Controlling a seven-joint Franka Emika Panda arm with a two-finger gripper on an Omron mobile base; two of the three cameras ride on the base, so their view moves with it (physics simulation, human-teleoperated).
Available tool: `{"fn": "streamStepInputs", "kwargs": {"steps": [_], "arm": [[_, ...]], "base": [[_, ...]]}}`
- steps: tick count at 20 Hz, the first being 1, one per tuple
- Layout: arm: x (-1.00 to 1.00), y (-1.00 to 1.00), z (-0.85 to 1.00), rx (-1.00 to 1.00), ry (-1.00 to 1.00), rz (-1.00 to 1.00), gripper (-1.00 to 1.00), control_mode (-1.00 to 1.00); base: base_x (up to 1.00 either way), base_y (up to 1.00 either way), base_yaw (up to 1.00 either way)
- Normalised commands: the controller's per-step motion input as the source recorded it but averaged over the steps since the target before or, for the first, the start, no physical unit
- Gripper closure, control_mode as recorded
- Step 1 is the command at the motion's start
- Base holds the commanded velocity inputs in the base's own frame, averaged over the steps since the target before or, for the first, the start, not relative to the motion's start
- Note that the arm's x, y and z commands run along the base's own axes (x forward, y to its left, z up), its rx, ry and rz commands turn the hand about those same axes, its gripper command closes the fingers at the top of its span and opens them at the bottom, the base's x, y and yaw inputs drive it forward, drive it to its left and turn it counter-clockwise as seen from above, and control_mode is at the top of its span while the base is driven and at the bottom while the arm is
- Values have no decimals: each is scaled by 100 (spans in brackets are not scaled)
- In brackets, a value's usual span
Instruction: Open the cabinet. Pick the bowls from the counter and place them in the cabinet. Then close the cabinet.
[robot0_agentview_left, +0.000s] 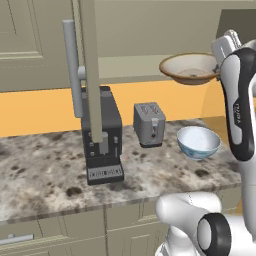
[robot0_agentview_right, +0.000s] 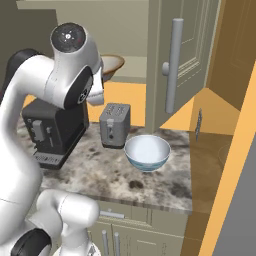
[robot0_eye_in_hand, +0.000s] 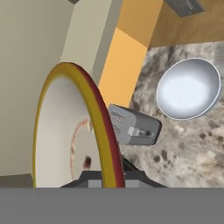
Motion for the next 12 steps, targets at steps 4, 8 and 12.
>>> {"fn": "streamStepInputs", "kwargs": {"steps": [4,8,12], "arm": [[13,-9,27,3,0,-9,100,-100],[25,-3,9,3,0,-11,100,-100],[27,-3,0,2,0,-12,100,-100]], "base": [[0,0,0],[0,0,0],[0,0,0]]}}
